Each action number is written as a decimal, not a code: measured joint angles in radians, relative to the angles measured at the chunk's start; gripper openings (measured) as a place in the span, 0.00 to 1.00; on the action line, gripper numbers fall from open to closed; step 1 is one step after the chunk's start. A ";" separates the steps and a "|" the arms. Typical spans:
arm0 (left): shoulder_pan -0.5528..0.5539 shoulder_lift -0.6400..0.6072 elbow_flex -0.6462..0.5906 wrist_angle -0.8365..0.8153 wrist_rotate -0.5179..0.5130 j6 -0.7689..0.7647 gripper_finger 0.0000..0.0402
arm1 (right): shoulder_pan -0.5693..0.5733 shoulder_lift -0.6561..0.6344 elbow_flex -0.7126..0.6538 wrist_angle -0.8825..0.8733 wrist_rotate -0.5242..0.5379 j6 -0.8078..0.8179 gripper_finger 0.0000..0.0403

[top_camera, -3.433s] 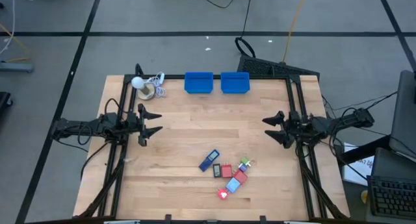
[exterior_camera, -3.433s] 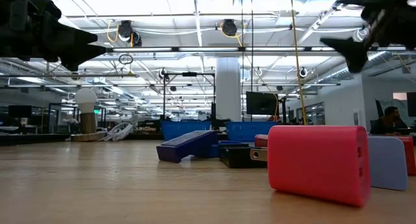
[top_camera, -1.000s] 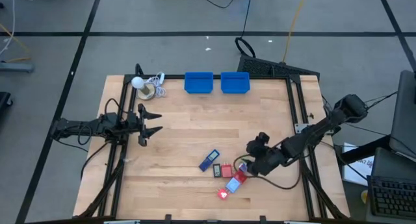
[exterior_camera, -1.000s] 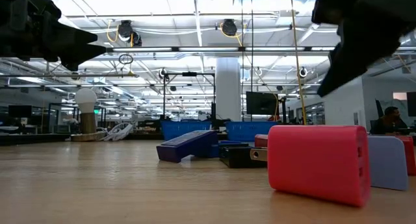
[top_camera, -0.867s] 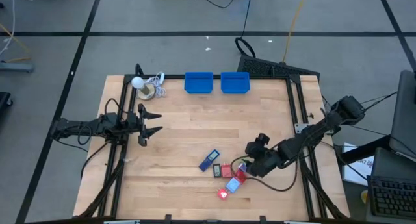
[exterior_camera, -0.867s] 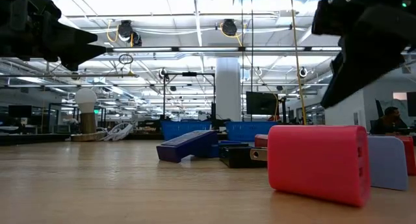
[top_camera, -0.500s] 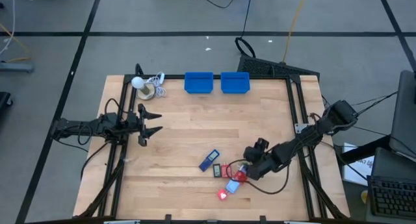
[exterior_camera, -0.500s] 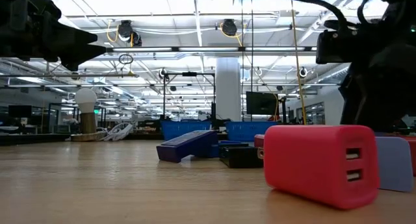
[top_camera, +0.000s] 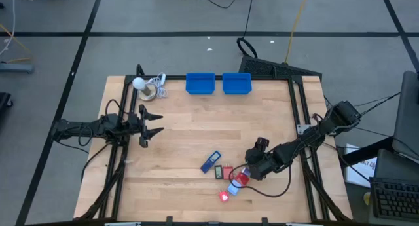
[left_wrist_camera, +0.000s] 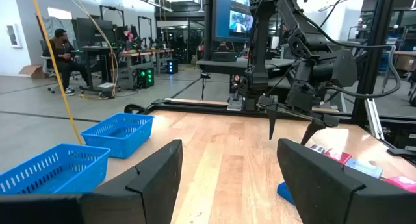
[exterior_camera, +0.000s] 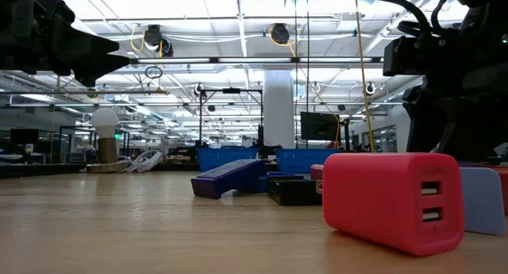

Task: Pick & Place Office items
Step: Put the green charger adapter into the right blue bin

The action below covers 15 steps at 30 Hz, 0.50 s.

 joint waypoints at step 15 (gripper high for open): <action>0.000 0.000 0.000 0.000 0.000 0.000 0.64 | 0.000 0.000 -0.032 0.116 -0.103 -0.117 0.82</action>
